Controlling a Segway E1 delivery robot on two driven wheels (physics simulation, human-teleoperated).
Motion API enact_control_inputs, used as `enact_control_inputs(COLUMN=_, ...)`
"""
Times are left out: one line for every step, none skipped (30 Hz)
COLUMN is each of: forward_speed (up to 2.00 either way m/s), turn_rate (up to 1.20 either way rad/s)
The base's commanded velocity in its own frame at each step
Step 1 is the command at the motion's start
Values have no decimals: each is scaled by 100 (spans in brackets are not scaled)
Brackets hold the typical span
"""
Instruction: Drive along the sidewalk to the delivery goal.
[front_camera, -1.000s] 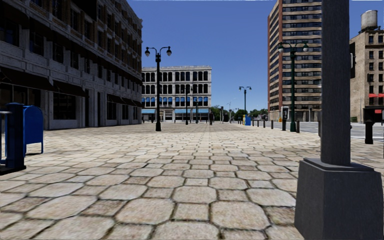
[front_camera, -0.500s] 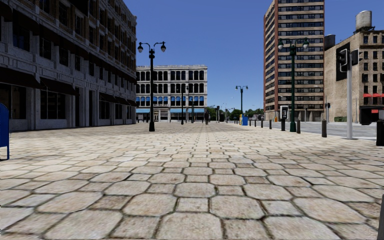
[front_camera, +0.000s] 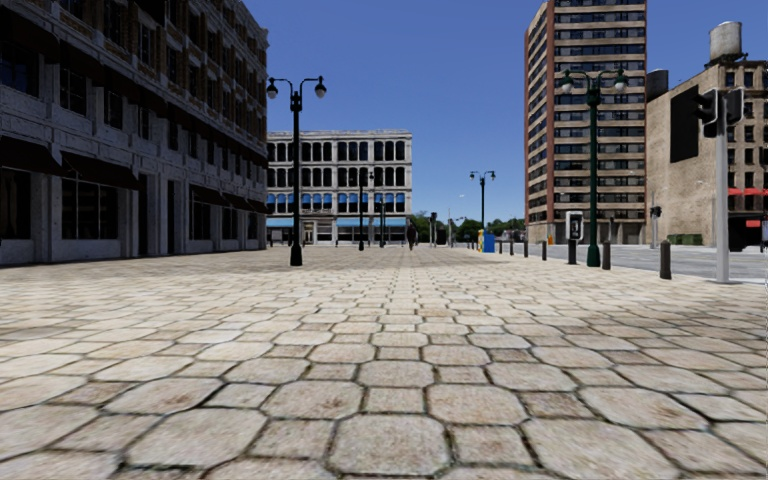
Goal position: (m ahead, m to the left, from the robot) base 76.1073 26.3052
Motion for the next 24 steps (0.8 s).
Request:
enact_control_inputs(forward_speed=131, turn_rate=-25)
enact_control_inputs(forward_speed=131, turn_rate=-25)
enact_control_inputs(forward_speed=135, turn_rate=-25)
enact_control_inputs(forward_speed=135, turn_rate=-25)
enact_control_inputs(forward_speed=156, turn_rate=-25)
enact_control_inputs(forward_speed=200, turn_rate=-25)
enact_control_inputs(forward_speed=200, turn_rate=-25)
enact_control_inputs(forward_speed=200, turn_rate=-25)
enact_control_inputs(forward_speed=200, turn_rate=-25)
enact_control_inputs(forward_speed=200, turn_rate=-25)
enact_control_inputs(forward_speed=200, turn_rate=-25)
enact_control_inputs(forward_speed=200, turn_rate=-25)
enact_control_inputs(forward_speed=200, turn_rate=-25)
enact_control_inputs(forward_speed=200, turn_rate=-25)
enact_control_inputs(forward_speed=200, turn_rate=-24)
enact_control_inputs(forward_speed=200, turn_rate=-23)
enact_control_inputs(forward_speed=200, turn_rate=-22)
enact_control_inputs(forward_speed=200, turn_rate=-22)
enact_control_inputs(forward_speed=200, turn_rate=-22)
enact_control_inputs(forward_speed=200, turn_rate=-22)
enact_control_inputs(forward_speed=200, turn_rate=-22)
enact_control_inputs(forward_speed=200, turn_rate=-22)
enact_control_inputs(forward_speed=200, turn_rate=-22)
enact_control_inputs(forward_speed=200, turn_rate=-22)
